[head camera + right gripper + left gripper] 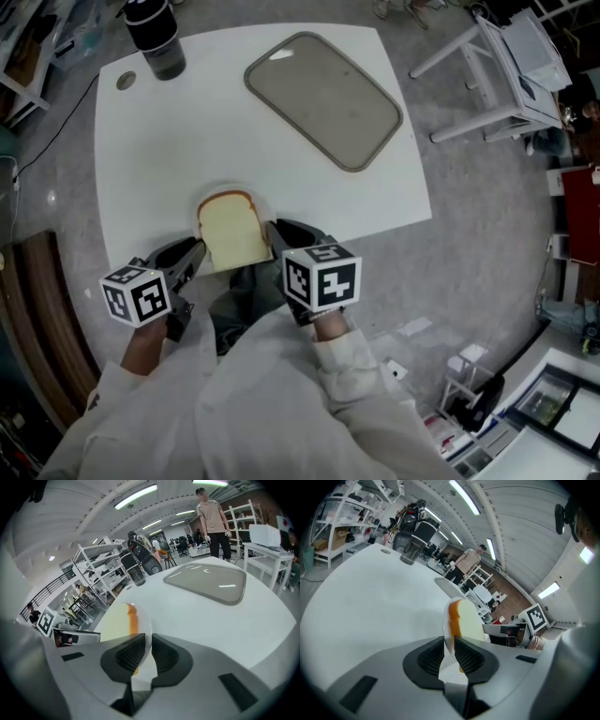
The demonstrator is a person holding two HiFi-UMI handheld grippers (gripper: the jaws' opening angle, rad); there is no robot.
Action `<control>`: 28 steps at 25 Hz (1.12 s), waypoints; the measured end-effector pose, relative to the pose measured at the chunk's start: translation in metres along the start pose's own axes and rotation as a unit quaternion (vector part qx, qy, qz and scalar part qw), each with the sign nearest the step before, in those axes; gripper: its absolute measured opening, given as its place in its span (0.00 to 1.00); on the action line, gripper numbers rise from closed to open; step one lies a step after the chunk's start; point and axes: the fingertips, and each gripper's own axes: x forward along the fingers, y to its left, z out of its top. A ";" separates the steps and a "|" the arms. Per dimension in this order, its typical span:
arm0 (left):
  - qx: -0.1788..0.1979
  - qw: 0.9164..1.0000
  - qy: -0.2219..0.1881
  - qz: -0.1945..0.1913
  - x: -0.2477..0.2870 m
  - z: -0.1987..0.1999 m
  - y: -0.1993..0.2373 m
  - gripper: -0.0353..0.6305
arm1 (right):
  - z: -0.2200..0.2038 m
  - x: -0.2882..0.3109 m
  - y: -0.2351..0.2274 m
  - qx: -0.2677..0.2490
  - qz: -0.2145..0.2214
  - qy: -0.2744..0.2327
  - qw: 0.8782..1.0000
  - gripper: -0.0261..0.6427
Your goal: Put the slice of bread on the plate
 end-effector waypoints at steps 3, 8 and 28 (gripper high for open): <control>0.010 1.000 0.003 -0.009 0.008 0.007 -0.004 0.16 | 0.002 -0.001 -0.008 0.007 -0.005 -0.007 1.000 0.12; 0.023 1.000 0.004 -0.013 0.023 0.018 -0.011 0.16 | 0.014 -0.004 -0.023 0.011 -0.010 -0.019 1.000 0.12; 0.024 1.000 0.002 -0.009 0.144 0.097 -0.060 0.16 | 0.092 -0.006 -0.145 0.023 0.007 -0.011 1.000 0.12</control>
